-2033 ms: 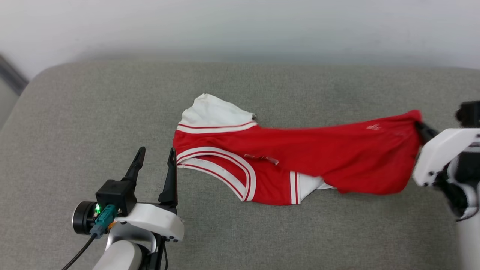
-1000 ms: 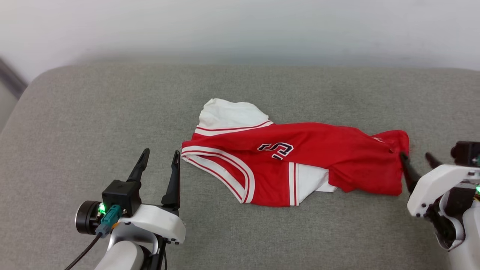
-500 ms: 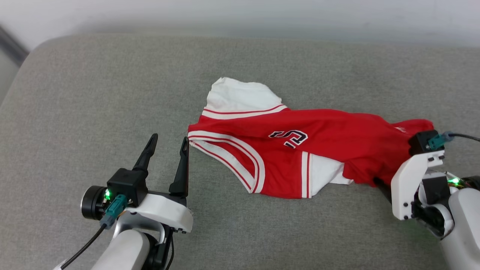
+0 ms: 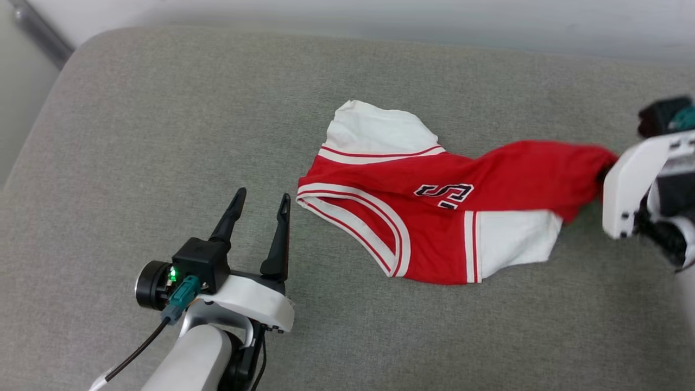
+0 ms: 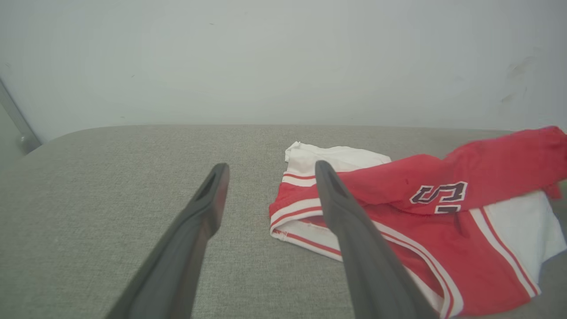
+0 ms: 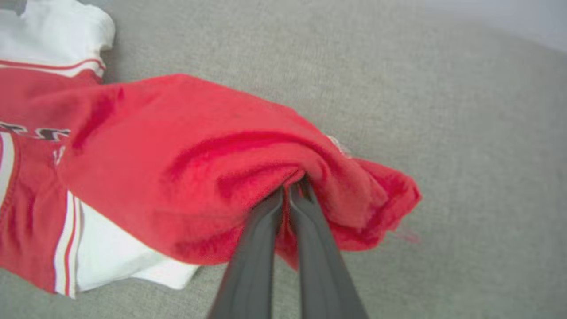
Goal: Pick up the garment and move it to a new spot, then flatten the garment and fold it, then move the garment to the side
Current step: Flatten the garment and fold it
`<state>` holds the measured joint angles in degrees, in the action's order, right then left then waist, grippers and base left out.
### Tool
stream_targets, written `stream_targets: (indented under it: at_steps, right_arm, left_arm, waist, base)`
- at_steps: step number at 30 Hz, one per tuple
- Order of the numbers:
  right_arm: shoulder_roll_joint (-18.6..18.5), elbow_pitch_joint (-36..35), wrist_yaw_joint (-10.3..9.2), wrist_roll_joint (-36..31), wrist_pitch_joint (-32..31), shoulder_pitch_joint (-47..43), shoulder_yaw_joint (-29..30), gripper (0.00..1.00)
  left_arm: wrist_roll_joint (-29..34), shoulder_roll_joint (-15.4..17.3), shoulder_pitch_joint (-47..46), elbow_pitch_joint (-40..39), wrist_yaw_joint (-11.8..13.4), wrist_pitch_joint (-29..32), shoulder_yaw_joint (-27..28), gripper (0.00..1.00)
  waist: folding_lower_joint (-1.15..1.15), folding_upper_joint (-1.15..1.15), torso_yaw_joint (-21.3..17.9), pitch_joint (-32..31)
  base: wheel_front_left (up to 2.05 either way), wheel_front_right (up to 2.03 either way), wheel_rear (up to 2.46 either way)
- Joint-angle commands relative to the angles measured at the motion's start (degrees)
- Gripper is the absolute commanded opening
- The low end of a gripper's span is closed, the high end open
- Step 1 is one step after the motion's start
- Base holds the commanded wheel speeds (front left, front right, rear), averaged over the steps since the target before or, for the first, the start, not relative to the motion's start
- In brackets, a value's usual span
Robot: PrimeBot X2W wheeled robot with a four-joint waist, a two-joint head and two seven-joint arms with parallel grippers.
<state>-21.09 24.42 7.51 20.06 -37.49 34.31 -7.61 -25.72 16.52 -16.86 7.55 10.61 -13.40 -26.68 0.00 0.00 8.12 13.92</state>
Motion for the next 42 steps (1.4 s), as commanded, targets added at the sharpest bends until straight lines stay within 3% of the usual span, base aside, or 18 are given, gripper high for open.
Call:
stream_targets:
  at_steps: [1,6,10,16,17,18,19,26,30,33,37,42]
  right_arm:
    - [0.65,-1.27,-0.04,-0.91,-0.05,1.88,0.60,0.00]
    - [2.38,-2.95,-0.03,-2.94,0.62,6.97,1.04,0.00]
    - [4.77,-1.12,-0.03,-3.68,3.71,11.21,-2.09,0.00]
    - [8.82,7.78,-0.03,-1.84,9.00,12.97,-8.28,0.00]
    - [9.43,13.49,-0.04,-0.19,11.90,12.31,-11.04,0.03]
    - [9.61,14.90,-0.04,0.39,13.23,12.25,-11.85,0.37]
    - [9.81,15.98,-0.04,0.94,14.81,12.29,-12.42,1.00]
    - [9.90,16.28,-0.03,3.13,32.20,11.53,-12.59,1.00]
    - [8.63,13.24,-0.04,4.42,37.66,6.49,-9.26,1.00]
    - [6.67,13.30,-0.04,4.83,32.64,3.42,-6.28,1.00]
    - [4.38,12.47,-0.03,4.90,21.29,-0.48,-3.89,1.00]
    - [4.69,8.39,-0.03,5.26,7.66,-4.94,-2.84,1.00]
  left_arm:
    - [0.13,-0.27,-0.87,0.22,-0.20,-0.42,-0.11,1.00]
    - [0.18,-0.86,-1.62,0.41,-0.58,-0.67,-0.52,1.00]
    - [0.39,-1.63,-2.80,0.85,-1.00,-0.89,-0.92,1.00]
    - [0.22,-2.56,-4.11,2.01,-1.63,-1.31,-1.12,1.00]
    - [0.49,-3.03,-4.58,2.54,-1.70,-1.42,-1.18,1.00]
    - [0.55,-3.13,-4.60,2.70,-1.71,-1.47,-1.16,1.00]
    - [0.58,-3.17,-4.55,2.81,-1.69,-1.48,-1.14,1.00]
    - [0.40,-2.20,-2.17,3.68,-1.12,-1.63,-0.31,1.00]
    - [-0.12,-1.30,0.34,3.57,-0.13,-1.37,0.18,1.00]
    - [-0.32,-1.03,1.30,3.07,0.16,-0.98,0.11,1.00]
    - [-0.48,-0.37,2.14,2.27,0.45,-0.44,-0.02,1.00]
    - [-0.25,-0.03,2.10,1.20,0.72,0.15,-0.46,1.00]
  waist:
    - [0.00,0.00,0.60,0.04]
    - [0.00,0.00,1.92,1.08]
    - [0.00,0.00,3.27,2.87]
    - [0.00,0.00,4.66,4.53]
    - [0.00,0.00,4.88,4.69]
    - [0.00,0.00,4.87,4.56]
    - [0.00,0.00,4.79,4.44]
    - [0.00,0.00,2.53,1.30]
    - [0.00,0.00,-0.34,-2.72]
    - [0.00,0.00,-1.14,-3.96]
    - [0.00,0.00,-1.71,-4.69]
    - [0.00,0.00,-1.69,-4.26]
  base:
    - [0.00,0.00,0.00]
    - [0.00,0.00,0.00]
    - [0.00,0.00,0.00]
    - [0.00,0.00,0.00]
    - [0.00,0.00,0.00]
    - [0.00,0.00,0.00]
    - [0.00,0.00,0.00]
    - [0.00,0.00,0.00]
    - [0.00,0.00,0.00]
    - [0.00,0.00,0.00]
    - [0.00,0.00,0.00]
    - [0.00,0.00,0.00]
